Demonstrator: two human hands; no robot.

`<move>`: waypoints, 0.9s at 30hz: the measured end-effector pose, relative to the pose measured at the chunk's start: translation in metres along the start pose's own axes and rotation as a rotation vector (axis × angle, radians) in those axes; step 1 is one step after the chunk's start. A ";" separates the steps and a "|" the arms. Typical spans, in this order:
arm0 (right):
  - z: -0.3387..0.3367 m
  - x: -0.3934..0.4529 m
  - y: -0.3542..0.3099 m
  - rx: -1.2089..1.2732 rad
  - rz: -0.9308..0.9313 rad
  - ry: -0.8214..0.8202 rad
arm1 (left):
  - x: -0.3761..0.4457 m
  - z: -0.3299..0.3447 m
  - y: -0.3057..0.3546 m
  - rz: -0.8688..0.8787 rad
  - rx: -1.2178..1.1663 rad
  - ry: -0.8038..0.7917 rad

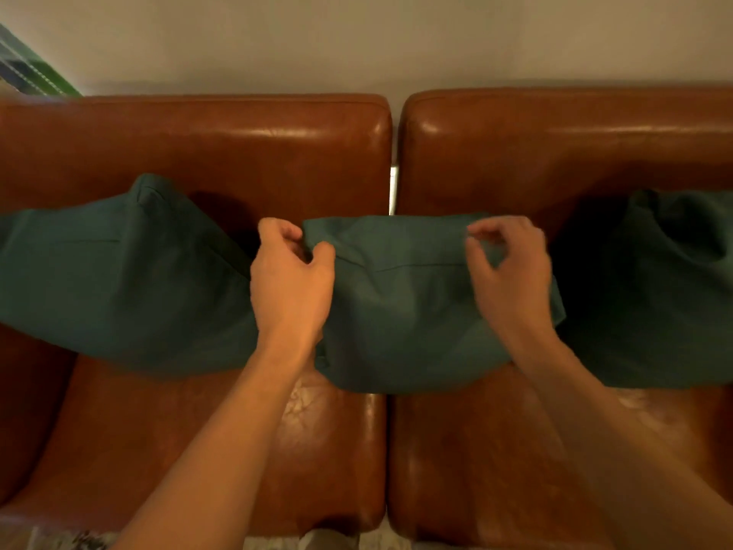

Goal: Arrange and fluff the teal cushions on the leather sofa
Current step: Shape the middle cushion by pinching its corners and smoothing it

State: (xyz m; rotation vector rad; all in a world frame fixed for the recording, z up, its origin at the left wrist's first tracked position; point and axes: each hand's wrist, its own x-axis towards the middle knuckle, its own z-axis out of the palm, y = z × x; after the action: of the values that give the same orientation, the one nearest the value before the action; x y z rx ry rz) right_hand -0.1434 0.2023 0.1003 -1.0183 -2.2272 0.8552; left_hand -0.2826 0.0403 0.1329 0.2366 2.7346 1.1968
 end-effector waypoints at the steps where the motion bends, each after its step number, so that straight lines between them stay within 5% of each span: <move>1: -0.014 -0.003 0.015 -0.032 0.068 0.053 | -0.003 0.002 0.003 0.074 0.063 0.030; 3: -0.036 -0.008 0.046 -0.063 0.271 0.076 | -0.011 0.010 0.007 0.220 0.222 0.099; 7: -0.053 -0.013 0.091 0.023 0.524 -0.128 | -0.029 0.041 0.025 0.436 0.371 0.153; 16: -0.049 -0.033 0.109 0.359 0.503 -0.115 | -0.058 0.144 0.084 0.877 0.363 -0.368; 24: -0.063 -0.033 0.113 0.375 0.489 -0.189 | -0.053 0.178 0.076 0.772 0.512 -0.478; 27: -0.060 -0.012 0.118 0.195 0.354 -0.115 | -0.058 0.172 0.066 0.772 0.508 -0.459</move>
State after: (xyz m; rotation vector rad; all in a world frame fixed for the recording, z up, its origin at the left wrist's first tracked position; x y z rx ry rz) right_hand -0.0420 0.2724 0.0515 -1.3161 -2.0339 1.2863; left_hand -0.1867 0.1955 0.0703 1.5103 2.4980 0.4008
